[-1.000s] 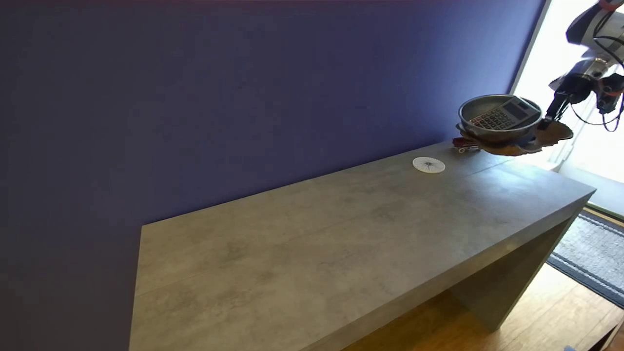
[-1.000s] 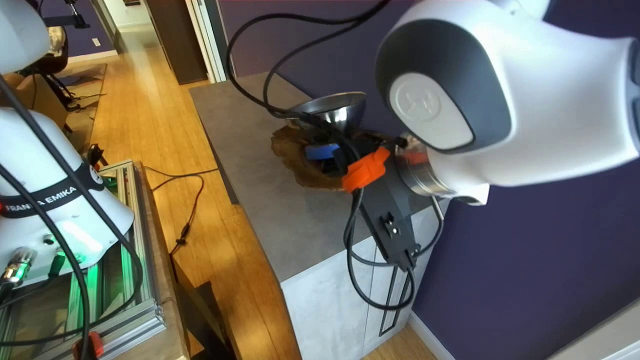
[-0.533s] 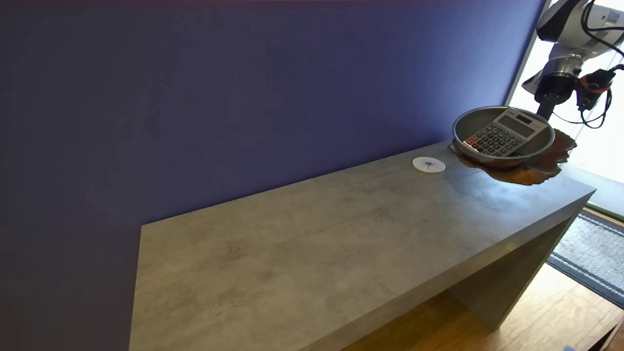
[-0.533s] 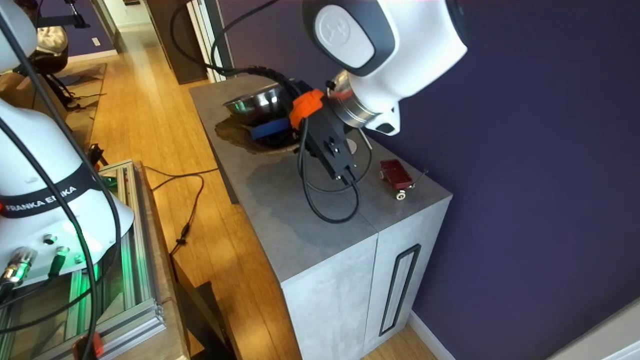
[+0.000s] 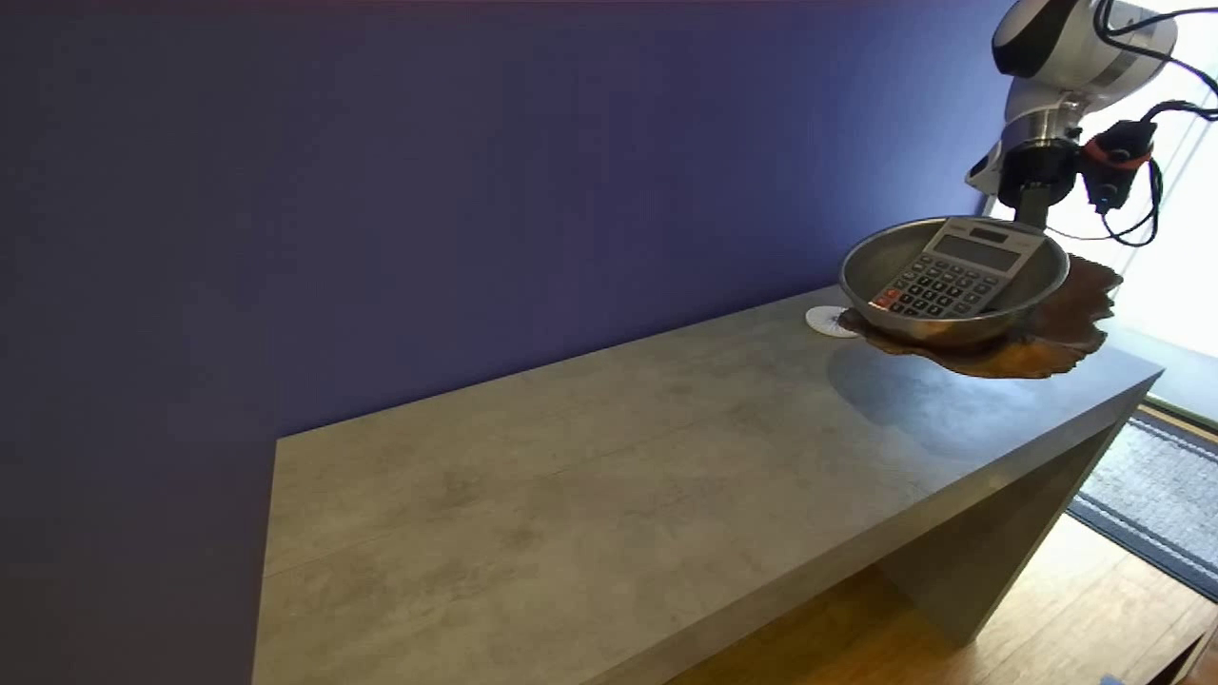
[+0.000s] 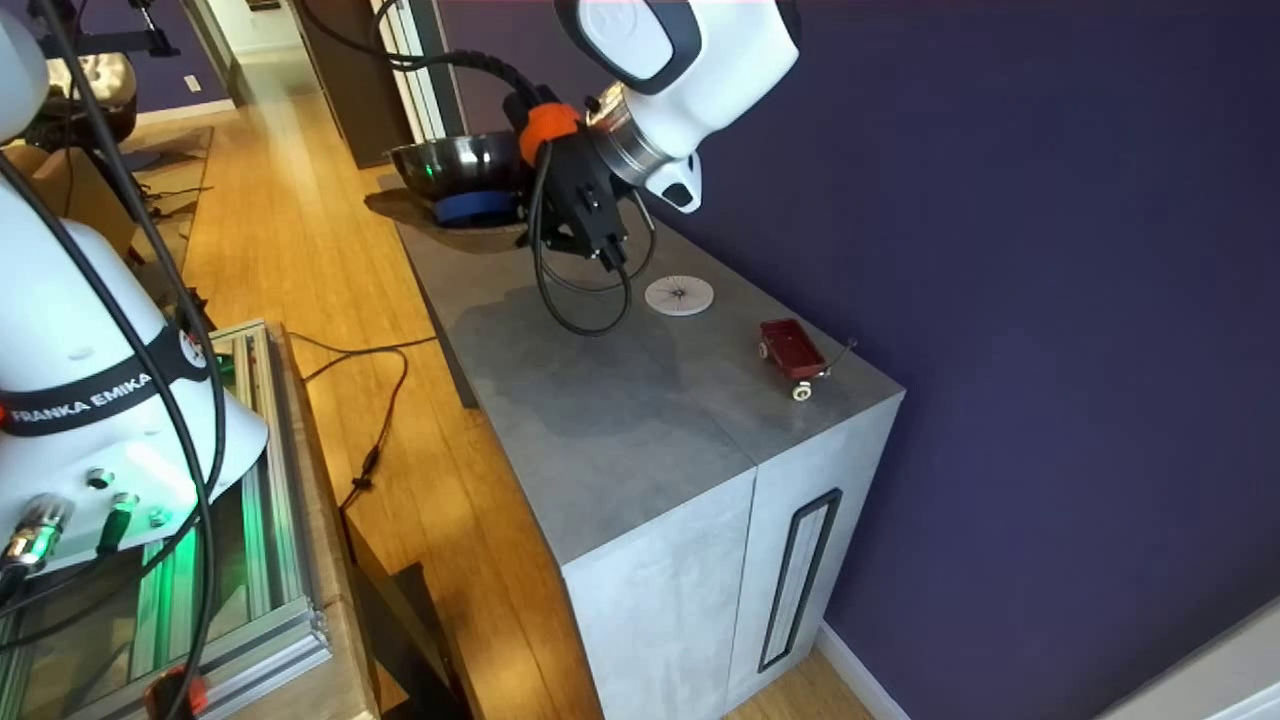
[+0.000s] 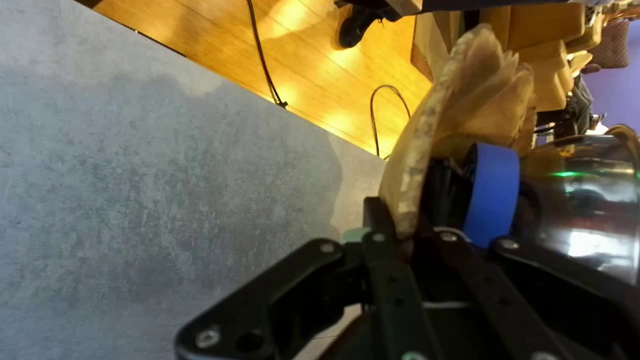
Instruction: Move the wooden tray to the left.
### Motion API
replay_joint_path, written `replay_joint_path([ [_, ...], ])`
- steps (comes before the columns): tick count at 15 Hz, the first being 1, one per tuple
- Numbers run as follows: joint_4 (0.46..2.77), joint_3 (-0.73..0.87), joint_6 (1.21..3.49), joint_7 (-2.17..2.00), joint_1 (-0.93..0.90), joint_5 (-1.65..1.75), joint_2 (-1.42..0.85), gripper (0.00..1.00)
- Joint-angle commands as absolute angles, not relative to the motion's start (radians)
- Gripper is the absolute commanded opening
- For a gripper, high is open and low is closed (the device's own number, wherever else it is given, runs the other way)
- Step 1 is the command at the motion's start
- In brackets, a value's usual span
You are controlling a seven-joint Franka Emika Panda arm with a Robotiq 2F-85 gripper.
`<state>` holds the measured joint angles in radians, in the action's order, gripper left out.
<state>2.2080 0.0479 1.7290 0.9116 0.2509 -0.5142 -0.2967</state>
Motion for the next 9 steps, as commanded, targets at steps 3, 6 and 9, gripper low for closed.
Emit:
replay_joint_path([
  [3,2.248,0.051,1.812,0.903,0.256,-0.664,-0.287,0.03],
  [6,2.293,0.013,1.917,0.928,0.228,-0.85,-0.289,0.03],
  [9,2.317,-0.029,1.995,0.927,0.157,-0.936,-0.286,0.03],
])
